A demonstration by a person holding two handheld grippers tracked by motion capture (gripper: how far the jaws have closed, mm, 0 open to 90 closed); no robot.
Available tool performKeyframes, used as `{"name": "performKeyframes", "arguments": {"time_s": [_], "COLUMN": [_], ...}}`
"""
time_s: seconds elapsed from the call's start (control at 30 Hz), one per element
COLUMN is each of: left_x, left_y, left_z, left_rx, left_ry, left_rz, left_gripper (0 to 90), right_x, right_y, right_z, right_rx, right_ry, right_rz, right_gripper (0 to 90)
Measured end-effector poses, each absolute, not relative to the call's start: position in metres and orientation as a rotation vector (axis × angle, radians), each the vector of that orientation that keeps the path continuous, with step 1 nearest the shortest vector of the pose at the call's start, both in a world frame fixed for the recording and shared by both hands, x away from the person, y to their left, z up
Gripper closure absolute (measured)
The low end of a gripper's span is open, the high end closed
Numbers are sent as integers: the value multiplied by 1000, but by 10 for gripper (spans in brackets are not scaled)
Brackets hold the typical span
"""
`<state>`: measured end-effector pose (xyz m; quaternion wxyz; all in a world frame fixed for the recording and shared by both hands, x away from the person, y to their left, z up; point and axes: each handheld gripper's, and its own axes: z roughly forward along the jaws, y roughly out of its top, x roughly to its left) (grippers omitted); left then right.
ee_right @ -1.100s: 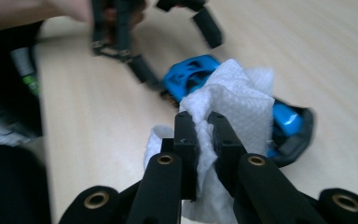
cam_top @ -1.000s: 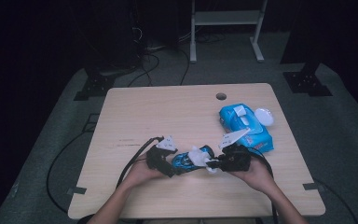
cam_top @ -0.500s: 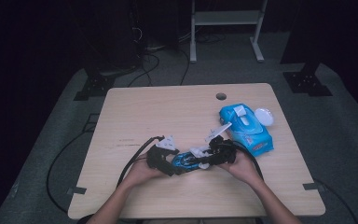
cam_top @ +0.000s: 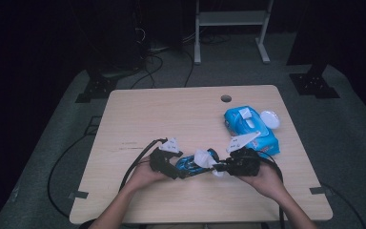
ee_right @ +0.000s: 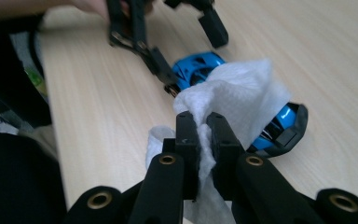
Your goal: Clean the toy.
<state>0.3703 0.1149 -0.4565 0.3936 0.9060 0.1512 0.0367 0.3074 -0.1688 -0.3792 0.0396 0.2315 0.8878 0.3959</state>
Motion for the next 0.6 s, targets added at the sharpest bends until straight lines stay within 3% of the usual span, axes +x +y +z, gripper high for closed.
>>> {"name": "performKeyframes", "arguments": {"time_s": [0.3, 0.6], "left_x": [369, 369], "left_y": [112, 111], "left_z": [-456, -458], "left_rx": [2304, 2303], "left_ry": [368, 369], "left_rz": [92, 79], "left_gripper": [200, 200], "right_x": [305, 354], "right_y": [-170, -143], "right_z": [-371, -412], "right_rx": [728, 819], "right_ry": [2774, 2683], "right_rz": [1123, 932], "right_gripper": [836, 803]}}
